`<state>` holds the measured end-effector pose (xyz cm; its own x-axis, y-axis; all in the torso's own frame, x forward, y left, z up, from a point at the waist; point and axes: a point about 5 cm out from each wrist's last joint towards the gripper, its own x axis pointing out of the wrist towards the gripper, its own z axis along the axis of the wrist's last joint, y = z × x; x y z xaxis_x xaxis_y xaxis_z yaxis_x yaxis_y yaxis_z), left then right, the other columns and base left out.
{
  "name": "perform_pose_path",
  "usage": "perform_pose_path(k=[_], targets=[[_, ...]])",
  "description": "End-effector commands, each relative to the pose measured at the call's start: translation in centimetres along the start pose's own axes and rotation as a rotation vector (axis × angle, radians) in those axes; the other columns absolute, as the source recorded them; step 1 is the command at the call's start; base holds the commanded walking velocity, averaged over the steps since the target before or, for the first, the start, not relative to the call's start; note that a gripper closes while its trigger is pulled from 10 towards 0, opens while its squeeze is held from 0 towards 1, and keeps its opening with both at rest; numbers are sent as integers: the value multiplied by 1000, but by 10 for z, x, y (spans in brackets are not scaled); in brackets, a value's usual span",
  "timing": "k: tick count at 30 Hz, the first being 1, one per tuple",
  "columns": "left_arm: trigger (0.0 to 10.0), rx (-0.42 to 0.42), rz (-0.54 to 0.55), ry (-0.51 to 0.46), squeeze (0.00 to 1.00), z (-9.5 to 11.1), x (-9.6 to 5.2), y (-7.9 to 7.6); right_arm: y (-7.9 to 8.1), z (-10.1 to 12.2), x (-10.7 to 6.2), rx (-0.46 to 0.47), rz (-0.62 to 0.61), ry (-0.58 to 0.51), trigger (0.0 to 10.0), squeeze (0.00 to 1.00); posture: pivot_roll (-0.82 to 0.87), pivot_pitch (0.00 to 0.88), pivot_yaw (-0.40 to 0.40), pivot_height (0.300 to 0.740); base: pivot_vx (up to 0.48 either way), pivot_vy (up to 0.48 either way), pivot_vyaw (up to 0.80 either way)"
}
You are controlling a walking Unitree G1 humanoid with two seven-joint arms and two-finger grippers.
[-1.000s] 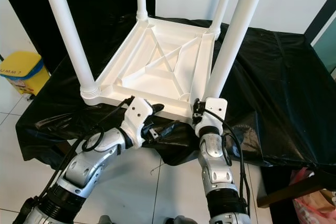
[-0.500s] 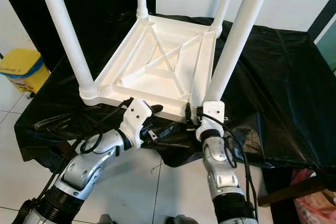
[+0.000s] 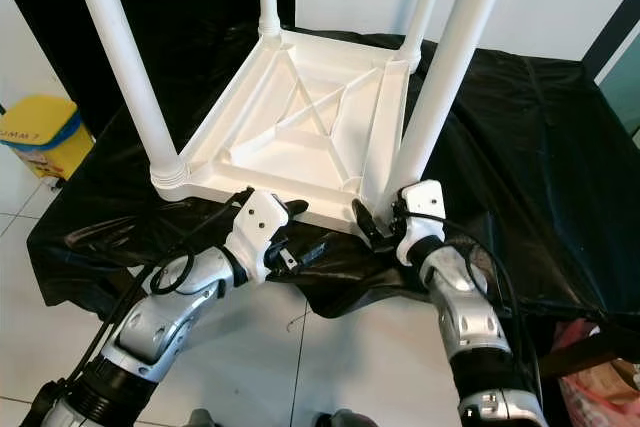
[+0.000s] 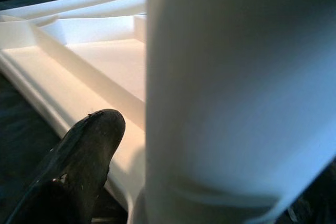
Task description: Building children table
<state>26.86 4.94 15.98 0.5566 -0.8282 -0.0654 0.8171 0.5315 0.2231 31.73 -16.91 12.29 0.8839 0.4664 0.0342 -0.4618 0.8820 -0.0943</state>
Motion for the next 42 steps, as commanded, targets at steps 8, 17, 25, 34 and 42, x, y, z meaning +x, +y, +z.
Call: perform_pose_path(k=[8, 17, 25, 34, 42], targets=[[10000, 23, -29, 6, 0, -2, 3, -2, 4, -9, 4, -4, 91, 38, 1725, 0, 35, 9, -102, 740, 0, 0, 0], [10000, 29, -36, 10, 0, -2, 3, -1, -4, -19, -4, 22, 58, 61, 0, 0, 42, 0, -100, 740, 0, 0, 0], [10000, 21, -32, 4, 0, -2, 4, 0, -3, -21, -1, 43, -93, 56, 10000, 0, 42, 0, -100, 740, 0, 0, 0], [10000, -22, -25, -9, 0, -3, 5, 0, 7, -22, 0, 72, -254, 52, 10000, 0, 30, 0, -98, 740, 0, 0, 0], [10000, -30, -39, -21, 0, -2, 6, -2, 20, -25, -4, 158, -588, 53, 10000, 0, 7, 6, -89, 740, 0, 0, 0]])
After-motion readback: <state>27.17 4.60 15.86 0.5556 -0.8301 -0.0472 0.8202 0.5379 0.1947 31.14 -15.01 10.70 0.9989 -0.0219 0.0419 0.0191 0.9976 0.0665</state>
